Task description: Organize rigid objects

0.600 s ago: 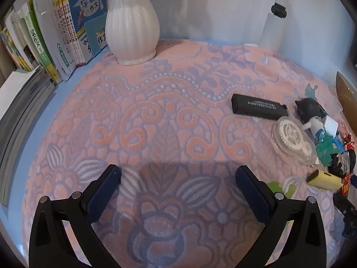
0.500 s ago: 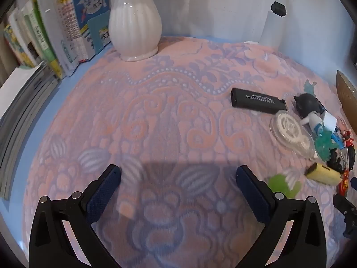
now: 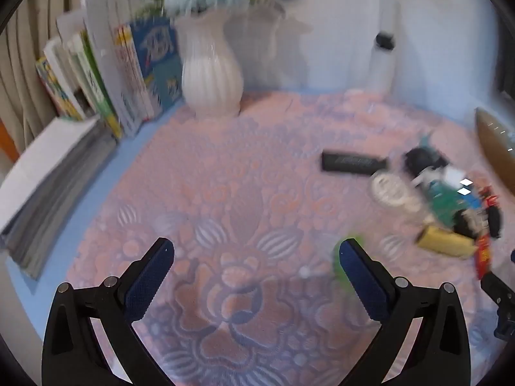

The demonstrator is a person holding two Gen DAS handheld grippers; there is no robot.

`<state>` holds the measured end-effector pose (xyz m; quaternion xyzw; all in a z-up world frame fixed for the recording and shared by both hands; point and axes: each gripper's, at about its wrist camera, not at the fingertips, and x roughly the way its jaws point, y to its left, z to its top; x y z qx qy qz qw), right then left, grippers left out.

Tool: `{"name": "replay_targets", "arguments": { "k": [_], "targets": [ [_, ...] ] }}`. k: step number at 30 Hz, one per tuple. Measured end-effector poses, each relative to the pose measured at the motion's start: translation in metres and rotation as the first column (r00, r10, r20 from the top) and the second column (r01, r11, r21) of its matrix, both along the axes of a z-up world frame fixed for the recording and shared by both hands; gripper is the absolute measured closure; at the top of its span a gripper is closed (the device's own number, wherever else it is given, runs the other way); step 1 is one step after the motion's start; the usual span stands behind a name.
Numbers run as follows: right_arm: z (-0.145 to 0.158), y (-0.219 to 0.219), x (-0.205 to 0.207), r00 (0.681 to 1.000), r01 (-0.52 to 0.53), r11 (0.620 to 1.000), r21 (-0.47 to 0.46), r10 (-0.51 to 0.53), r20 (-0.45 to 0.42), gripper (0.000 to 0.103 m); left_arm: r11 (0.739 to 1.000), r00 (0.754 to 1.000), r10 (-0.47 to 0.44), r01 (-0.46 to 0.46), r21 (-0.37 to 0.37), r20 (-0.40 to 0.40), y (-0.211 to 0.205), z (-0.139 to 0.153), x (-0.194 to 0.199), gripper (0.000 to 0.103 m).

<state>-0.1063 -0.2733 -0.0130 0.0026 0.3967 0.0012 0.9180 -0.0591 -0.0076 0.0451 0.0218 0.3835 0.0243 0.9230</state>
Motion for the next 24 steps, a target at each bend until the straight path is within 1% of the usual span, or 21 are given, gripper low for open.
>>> {"name": "replay_targets", "arguments": {
  "k": [1,2,4,5,6,8,9,10,12,15,17,18,19,21,24],
  "targets": [
    [0.013,0.002,-0.011,0.998,0.000,1.000,-0.020,0.001,0.064,0.000,1.000,0.999,-0.001,0.002,-0.012,0.036,0.000,0.009,-0.005,0.001],
    [0.024,0.005,-0.018,0.994,0.002,0.999,-0.040,0.002,0.111,0.000,1.000,0.999,0.003,-0.002,-0.018,0.054,-0.001,0.018,-0.003,0.001],
    [0.047,0.010,-0.034,0.976,0.004,0.997,-0.077,0.013,0.219,0.000,0.999,0.991,-0.007,0.011,-0.031,0.131,-0.007,0.036,-0.008,0.001],
    [0.056,0.010,-0.035,0.968,0.006,0.997,-0.081,0.015,0.249,0.000,0.999,0.987,-0.019,0.024,-0.031,0.159,-0.012,0.040,-0.011,0.001],
    [0.064,0.011,-0.040,0.955,0.004,0.996,-0.086,0.021,0.297,0.000,0.999,0.982,-0.038,0.044,-0.028,0.186,-0.017,0.042,-0.014,0.001],
    [0.071,0.013,-0.041,0.941,0.010,0.996,-0.090,0.022,0.337,0.000,0.997,0.975,-0.067,0.072,-0.015,0.211,-0.027,0.042,-0.012,0.001],
    [0.072,0.011,-0.042,0.940,0.013,0.997,-0.080,0.015,0.341,0.000,0.997,0.973,-0.071,0.075,-0.014,0.218,-0.029,0.036,-0.015,0.001],
    [0.076,0.009,-0.034,0.943,0.018,0.997,-0.071,0.006,0.332,0.000,0.997,0.974,-0.076,0.082,-0.018,0.211,-0.034,0.031,-0.012,0.001],
    [0.074,0.010,-0.022,0.951,0.016,0.999,-0.045,-0.002,0.310,0.000,0.993,0.974,-0.092,0.105,-0.052,0.206,-0.046,0.016,-0.016,0.001],
    [0.058,0.011,-0.004,0.969,-0.004,0.998,-0.060,0.019,0.247,0.000,0.988,0.970,-0.123,0.139,-0.063,0.209,-0.052,0.002,-0.020,0.001],
    [0.046,0.014,-0.001,0.974,-0.010,0.998,-0.065,0.025,0.225,0.000,0.987,0.973,-0.142,0.152,-0.044,0.180,-0.061,-0.011,-0.018,0.001],
    [0.041,0.013,0.003,0.979,-0.028,0.998,-0.051,0.038,0.201,0.000,0.986,0.976,-0.152,0.160,-0.037,0.155,-0.065,-0.012,-0.016,0.001],
    [0.036,0.014,0.002,0.981,-0.038,0.999,-0.037,0.044,0.191,0.000,0.982,0.973,-0.174,0.183,-0.043,0.152,-0.067,-0.012,-0.015,0.001],
    [0.035,0.012,0.001,0.977,-0.069,0.998,-0.010,0.070,0.202,0.000,0.975,0.969,-0.202,0.212,-0.059,0.141,-0.067,-0.012,-0.014,0.001],
    [0.028,0.008,0.003,0.981,-0.060,0.998,0.018,0.056,0.185,0.000,0.969,0.967,-0.217,0.230,-0.087,0.133,-0.062,-0.013,-0.014,0.001]
  ]
}}
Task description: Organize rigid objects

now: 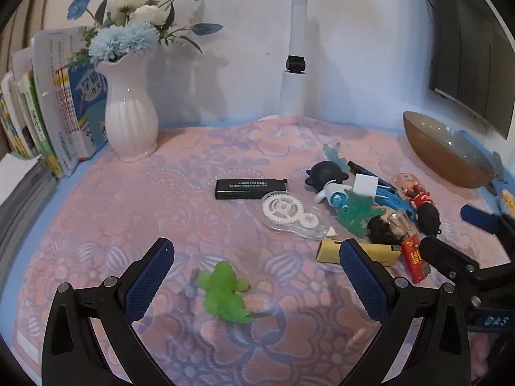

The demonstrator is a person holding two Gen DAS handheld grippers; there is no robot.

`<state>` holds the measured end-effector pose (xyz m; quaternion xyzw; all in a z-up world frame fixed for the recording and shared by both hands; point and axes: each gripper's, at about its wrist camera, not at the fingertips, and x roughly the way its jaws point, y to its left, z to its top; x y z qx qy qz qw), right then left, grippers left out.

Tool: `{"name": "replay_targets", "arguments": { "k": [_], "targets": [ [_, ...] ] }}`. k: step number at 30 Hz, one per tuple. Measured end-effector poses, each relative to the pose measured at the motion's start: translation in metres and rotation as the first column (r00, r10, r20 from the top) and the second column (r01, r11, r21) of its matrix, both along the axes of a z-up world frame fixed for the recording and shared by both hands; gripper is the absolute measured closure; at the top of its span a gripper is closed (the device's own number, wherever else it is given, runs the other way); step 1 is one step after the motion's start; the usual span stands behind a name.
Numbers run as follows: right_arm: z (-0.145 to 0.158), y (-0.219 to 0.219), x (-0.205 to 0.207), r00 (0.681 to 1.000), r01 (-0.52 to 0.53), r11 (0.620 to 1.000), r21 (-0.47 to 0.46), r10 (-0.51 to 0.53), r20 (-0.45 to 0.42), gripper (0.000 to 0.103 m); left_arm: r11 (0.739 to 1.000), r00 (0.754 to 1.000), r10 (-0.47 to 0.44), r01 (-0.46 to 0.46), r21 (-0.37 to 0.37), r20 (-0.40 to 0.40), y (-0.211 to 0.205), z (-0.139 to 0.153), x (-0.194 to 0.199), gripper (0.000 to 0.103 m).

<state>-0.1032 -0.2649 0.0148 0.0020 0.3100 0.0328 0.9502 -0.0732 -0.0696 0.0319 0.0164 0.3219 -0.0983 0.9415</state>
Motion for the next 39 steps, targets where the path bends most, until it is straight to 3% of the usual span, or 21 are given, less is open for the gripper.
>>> {"name": "replay_targets", "arguments": {
  "k": [5,9,16,39],
  "targets": [
    [-0.003,-0.010,0.001,0.999,0.039,0.997,0.060,-0.038,-0.014,0.000,0.997,0.999,0.039,-0.041,-0.064,-0.030,0.013,-0.001,0.006,0.001],
    [-0.003,-0.010,0.002,0.999,0.050,0.997,0.052,-0.049,-0.023,0.000,0.995,0.998,0.056,-0.059,-0.086,-0.043,0.017,-0.001,0.008,0.001],
    [-0.003,-0.003,0.001,0.999,0.051,0.999,0.013,-0.051,-0.015,0.000,0.997,0.999,0.040,-0.042,-0.060,-0.034,0.013,0.001,0.006,0.001],
    [-0.008,-0.002,0.005,0.998,0.046,0.999,0.004,-0.046,-0.039,0.000,0.998,0.999,0.032,-0.034,-0.055,-0.035,0.011,0.003,0.005,0.001]
  ]
}}
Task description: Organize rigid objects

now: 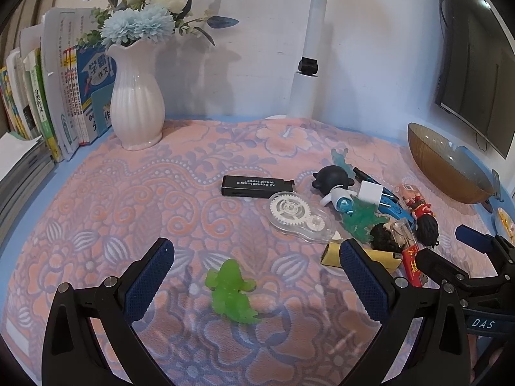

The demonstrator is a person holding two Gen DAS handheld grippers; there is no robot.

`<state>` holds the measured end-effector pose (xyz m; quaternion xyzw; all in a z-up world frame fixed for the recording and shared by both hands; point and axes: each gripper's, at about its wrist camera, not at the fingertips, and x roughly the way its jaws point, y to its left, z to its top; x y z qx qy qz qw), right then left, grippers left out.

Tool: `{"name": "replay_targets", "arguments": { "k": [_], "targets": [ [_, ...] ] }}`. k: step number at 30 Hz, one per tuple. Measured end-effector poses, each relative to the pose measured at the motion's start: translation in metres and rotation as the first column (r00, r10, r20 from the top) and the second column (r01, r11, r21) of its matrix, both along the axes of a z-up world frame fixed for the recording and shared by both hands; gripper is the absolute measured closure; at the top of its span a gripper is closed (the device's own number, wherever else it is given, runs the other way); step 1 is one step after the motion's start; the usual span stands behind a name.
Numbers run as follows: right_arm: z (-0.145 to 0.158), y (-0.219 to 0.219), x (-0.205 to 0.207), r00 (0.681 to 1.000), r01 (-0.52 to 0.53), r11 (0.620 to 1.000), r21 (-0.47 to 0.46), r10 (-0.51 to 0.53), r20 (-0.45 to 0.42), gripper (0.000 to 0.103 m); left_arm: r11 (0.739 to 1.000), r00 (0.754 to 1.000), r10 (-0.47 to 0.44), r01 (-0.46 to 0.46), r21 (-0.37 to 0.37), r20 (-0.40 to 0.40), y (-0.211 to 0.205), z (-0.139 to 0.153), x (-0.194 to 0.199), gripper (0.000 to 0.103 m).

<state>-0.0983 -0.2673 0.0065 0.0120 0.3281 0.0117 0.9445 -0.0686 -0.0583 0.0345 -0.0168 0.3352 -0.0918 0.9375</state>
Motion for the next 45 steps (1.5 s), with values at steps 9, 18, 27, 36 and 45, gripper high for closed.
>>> {"name": "replay_targets", "arguments": {
  "k": [9,18,27,36,45],
  "targets": [
    [-0.0002,0.0000,0.0004,1.000,0.002,1.000,-0.001,-0.002,-0.004,0.000,1.000,1.000,-0.001,0.001,-0.005,-0.004,-0.0004,0.0000,0.0010,0.001],
    [-0.0009,-0.0006,0.0003,1.000,0.000,1.000,0.000,0.000,-0.007,0.000,1.000,1.000,0.000,0.000,-0.005,-0.004,-0.0008,-0.0003,0.0009,0.001],
    [-0.0003,0.0000,0.0008,1.000,0.001,1.000,-0.001,-0.001,-0.008,0.000,1.000,1.000,0.002,-0.002,-0.004,-0.004,-0.0016,-0.0006,0.0010,0.001],
    [-0.0018,0.0010,0.0013,1.000,-0.002,1.000,-0.010,0.002,-0.010,0.000,1.000,1.000,0.004,-0.004,-0.005,-0.003,-0.0021,-0.0007,0.0010,0.001],
    [-0.0014,0.0000,0.0018,1.000,-0.002,1.000,-0.007,0.001,-0.013,0.000,1.000,1.000,0.005,-0.005,-0.006,-0.003,-0.0024,-0.0005,0.0011,0.001]
  ]
}}
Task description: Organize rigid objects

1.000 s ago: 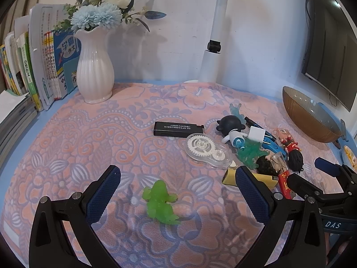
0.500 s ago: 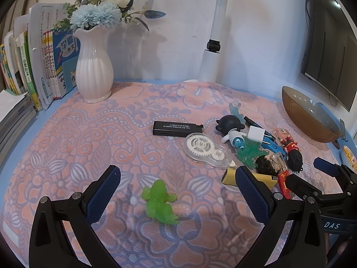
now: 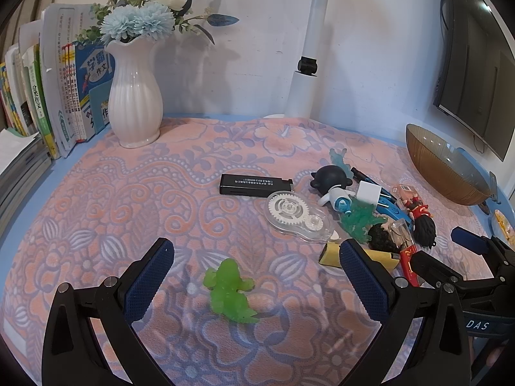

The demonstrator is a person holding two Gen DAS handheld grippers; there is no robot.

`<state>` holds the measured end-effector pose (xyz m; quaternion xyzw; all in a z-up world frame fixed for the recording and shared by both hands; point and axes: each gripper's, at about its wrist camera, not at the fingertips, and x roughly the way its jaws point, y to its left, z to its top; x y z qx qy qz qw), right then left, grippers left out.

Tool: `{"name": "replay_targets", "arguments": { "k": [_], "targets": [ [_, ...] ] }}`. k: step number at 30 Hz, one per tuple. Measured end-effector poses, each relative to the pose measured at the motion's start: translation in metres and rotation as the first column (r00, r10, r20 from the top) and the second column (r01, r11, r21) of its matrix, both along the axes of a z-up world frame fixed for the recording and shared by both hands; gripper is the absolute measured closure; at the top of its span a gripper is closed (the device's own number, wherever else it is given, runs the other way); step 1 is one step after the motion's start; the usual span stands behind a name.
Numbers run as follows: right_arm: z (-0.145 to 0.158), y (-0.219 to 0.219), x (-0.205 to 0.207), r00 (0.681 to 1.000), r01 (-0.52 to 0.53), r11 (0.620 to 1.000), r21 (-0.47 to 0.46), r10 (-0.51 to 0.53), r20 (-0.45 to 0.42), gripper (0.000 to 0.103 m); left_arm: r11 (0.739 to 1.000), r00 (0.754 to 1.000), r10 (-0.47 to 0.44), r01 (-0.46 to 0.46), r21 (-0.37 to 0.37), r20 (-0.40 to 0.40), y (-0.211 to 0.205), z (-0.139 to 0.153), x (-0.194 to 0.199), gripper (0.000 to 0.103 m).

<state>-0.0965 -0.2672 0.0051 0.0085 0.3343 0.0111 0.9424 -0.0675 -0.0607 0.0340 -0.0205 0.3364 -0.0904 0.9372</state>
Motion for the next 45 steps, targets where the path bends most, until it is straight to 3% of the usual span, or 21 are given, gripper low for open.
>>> {"name": "replay_targets", "arguments": {
  "k": [6,10,14,16,21,23,27,29,30,33,37,40,43,45],
  "targets": [
    [0.003,-0.002,-0.002,1.000,0.016,1.000,0.007,-0.016,0.014,0.000,1.000,1.000,0.001,-0.001,-0.015,0.003,0.003,0.003,-0.003,0.001],
    [0.005,-0.010,-0.005,1.000,0.016,1.000,0.027,-0.016,-0.021,0.000,0.994,0.996,-0.085,0.082,-0.069,-0.042,0.014,0.009,-0.017,0.001],
    [0.000,-0.034,-0.017,0.996,-0.016,0.984,0.175,0.032,-0.088,0.000,0.983,0.982,-0.173,0.168,-0.071,-0.079,0.027,0.010,-0.032,0.001],
    [-0.003,-0.043,-0.025,0.994,-0.007,0.979,0.205,0.030,-0.105,0.000,0.979,0.974,-0.200,0.195,-0.056,-0.105,0.030,0.007,-0.036,0.001],
    [-0.001,-0.061,-0.039,0.993,0.025,0.984,0.177,-0.004,-0.120,0.000,0.977,0.964,-0.213,0.206,-0.062,-0.158,0.030,0.003,-0.026,0.001],
    [0.003,-0.066,-0.038,0.992,0.039,0.987,0.156,-0.020,-0.123,0.010,0.980,0.961,-0.196,0.196,-0.019,-0.195,0.025,0.000,-0.015,0.002],
    [0.008,-0.074,-0.026,0.988,0.045,0.992,0.116,-0.027,-0.153,0.029,0.977,0.943,-0.214,0.203,-0.071,-0.254,0.023,-0.010,0.003,0.020],
    [0.008,-0.075,-0.018,0.985,0.036,0.992,0.117,-0.015,-0.172,0.040,0.981,0.938,-0.196,0.187,-0.059,-0.286,0.017,-0.016,0.013,0.026],
    [0.008,-0.075,-0.012,0.983,0.026,0.992,0.124,-0.003,-0.182,0.041,0.982,0.937,-0.191,0.185,-0.049,-0.291,0.014,-0.019,0.015,0.035],
    [0.006,-0.067,0.004,0.980,0.001,0.993,0.121,0.023,-0.196,0.043,0.982,0.941,-0.186,0.185,-0.032,-0.283,0.011,-0.022,0.017,0.038],
    [0.002,-0.057,0.026,0.978,-0.010,0.995,0.099,0.030,-0.205,0.057,0.984,0.949,-0.174,0.176,-0.014,-0.264,0.009,-0.022,0.018,0.072],
    [-0.002,-0.056,0.042,0.978,0.004,0.993,0.118,0.021,-0.209,0.059,0.986,0.951,-0.169,0.164,-0.041,-0.258,0.013,-0.022,0.019,0.073],
    [-0.007,-0.053,0.052,0.976,-0.005,0.992,0.126,0.032,-0.214,0.072,0.983,0.949,-0.182,0.173,-0.056,-0.257,0.011,-0.021,0.017,0.073],
    [-0.007,-0.053,0.050,0.980,-0.014,0.992,0.123,0.038,-0.194,0.072,0.981,0.950,-0.195,0.187,-0.056,-0.244,0.007,-0.018,0.014,0.073]
  ]
}}
